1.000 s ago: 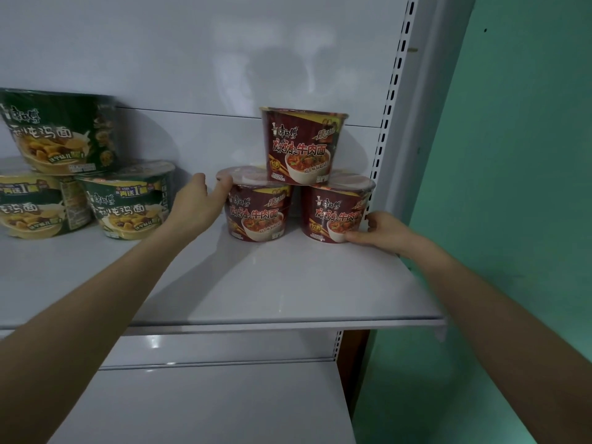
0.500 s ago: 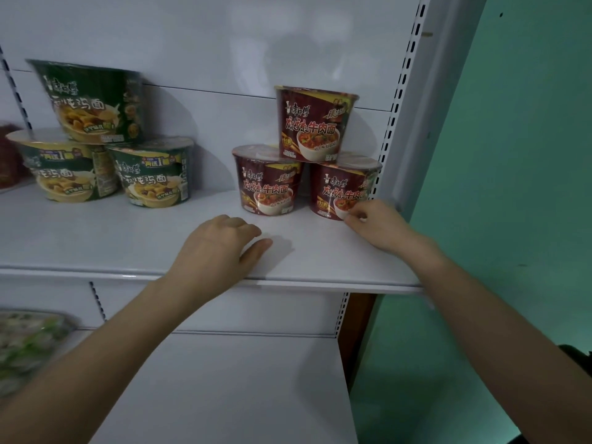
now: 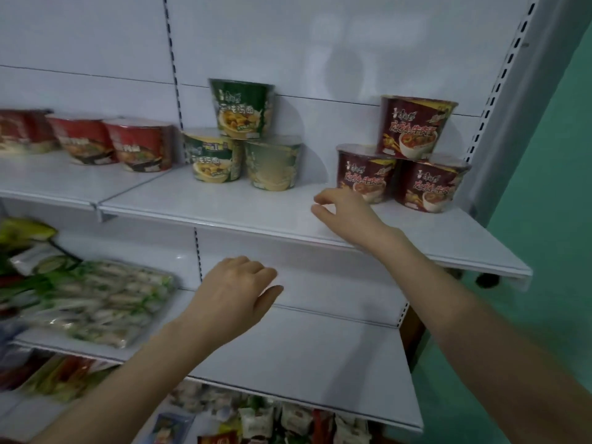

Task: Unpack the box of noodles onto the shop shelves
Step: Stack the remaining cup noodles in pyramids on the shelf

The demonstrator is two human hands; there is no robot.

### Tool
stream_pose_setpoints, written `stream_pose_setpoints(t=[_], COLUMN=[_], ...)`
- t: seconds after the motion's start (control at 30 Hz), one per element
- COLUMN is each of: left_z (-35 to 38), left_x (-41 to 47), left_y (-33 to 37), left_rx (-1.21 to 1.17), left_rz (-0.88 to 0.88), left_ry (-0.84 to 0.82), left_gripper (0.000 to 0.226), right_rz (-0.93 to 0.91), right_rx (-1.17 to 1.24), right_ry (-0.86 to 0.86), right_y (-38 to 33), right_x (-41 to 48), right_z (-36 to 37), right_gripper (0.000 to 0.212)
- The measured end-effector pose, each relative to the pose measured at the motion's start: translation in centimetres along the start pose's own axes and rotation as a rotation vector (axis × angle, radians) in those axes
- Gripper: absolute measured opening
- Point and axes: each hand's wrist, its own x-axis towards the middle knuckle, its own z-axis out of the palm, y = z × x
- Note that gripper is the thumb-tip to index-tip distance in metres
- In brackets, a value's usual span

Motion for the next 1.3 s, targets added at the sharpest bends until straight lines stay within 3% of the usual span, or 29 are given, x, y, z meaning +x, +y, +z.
stream_pose_setpoints(t=[0.33, 0.5, 0.67, 0.97, 1.3], left_z=[-7.4, -12.1, -14.6, -16.1, -21.4], left_x=[-21.8, -32.6, -40.8, -50.1, -58.1], left_y=[-9.1, -12.4, -16.5, -32.2, -50.4], left_rx=[0.205, 0.294, 0.278, 0.312, 0.372], left_rz=[-0.377, -0.683, -0.982, -1.167, -1.196], left_ry=[-0.184, -0.203, -0.177, -0.177, -0.076], left_gripper=[0.043, 0.023, 0.026, 0.034, 0.024], right_rz=[-0.308, -0.496, -0.664, -0.824, -0.865], right_rx=[0.226, 0.311, 0.336, 0.335, 0.337], right_ry=[-0.207, -0.345, -0.508, -0.69, -0.686], right_y=[-23.0, -35.9, -47.8, -64.8, -82.6], right_x=[-0.3, -0.8, -0.4, 5.9, 13.9], right_z=[14.1, 21.9, 30.1, 44.2, 54.7], right_gripper=[0.038, 0.036, 0.034, 0.027, 0.037])
